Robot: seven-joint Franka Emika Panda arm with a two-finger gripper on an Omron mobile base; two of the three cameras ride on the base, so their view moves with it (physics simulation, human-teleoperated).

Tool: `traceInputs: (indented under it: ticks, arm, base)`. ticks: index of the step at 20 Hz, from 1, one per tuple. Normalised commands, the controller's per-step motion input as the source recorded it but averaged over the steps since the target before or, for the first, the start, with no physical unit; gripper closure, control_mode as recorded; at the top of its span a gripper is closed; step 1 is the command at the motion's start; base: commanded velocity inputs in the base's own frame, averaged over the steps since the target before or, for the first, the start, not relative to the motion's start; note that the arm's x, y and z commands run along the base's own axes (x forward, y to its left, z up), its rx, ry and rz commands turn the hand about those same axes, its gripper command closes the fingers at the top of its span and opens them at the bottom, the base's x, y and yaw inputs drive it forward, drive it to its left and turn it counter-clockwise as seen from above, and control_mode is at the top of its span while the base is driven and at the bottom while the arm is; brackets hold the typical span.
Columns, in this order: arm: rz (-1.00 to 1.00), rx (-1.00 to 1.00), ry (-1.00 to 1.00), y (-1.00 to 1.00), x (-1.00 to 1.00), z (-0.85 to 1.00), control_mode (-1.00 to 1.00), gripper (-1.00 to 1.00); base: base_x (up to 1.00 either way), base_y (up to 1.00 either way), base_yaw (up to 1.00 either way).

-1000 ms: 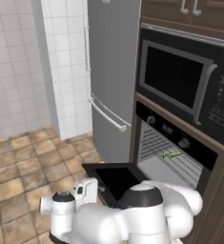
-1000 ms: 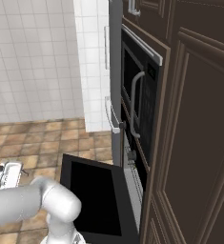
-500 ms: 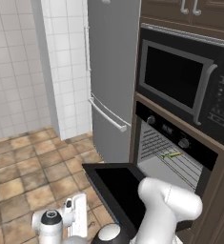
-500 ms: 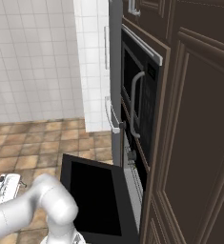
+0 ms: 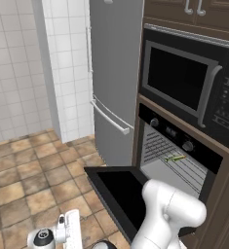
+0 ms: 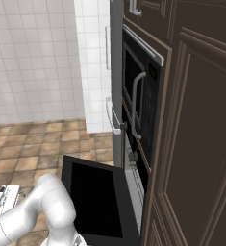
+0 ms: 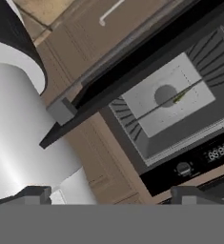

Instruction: Place the fish on the rack of the oven, and slide the rack back inside. Close the oven door.

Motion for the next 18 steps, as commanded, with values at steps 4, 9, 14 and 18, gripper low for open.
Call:
traceInputs:
  ticks: [4, 9, 14, 18]
  arm:
    - [0.00, -0.07, 0.00, -0.11, 0.37, -0.53, -1.00, -1.00]
    - [0.00, -0.05, 0.01, -0.07, 0.47, -0.54, -1.00, -1.00]
    - [0.00, -0.03, 0.00, 0.00, 0.56, -0.61, -1.00, -1.00]
    - [0.00, -0.04, 0.00, 0.02, 0.54, -0.61, -1.00, -1.00]
  base:
    - [0.00, 0.00, 0.00]
    - [0.00, 0.00, 0.00]
    - [0.00, 0.00, 0.00]
    - [0.00, 0.00, 0.00]
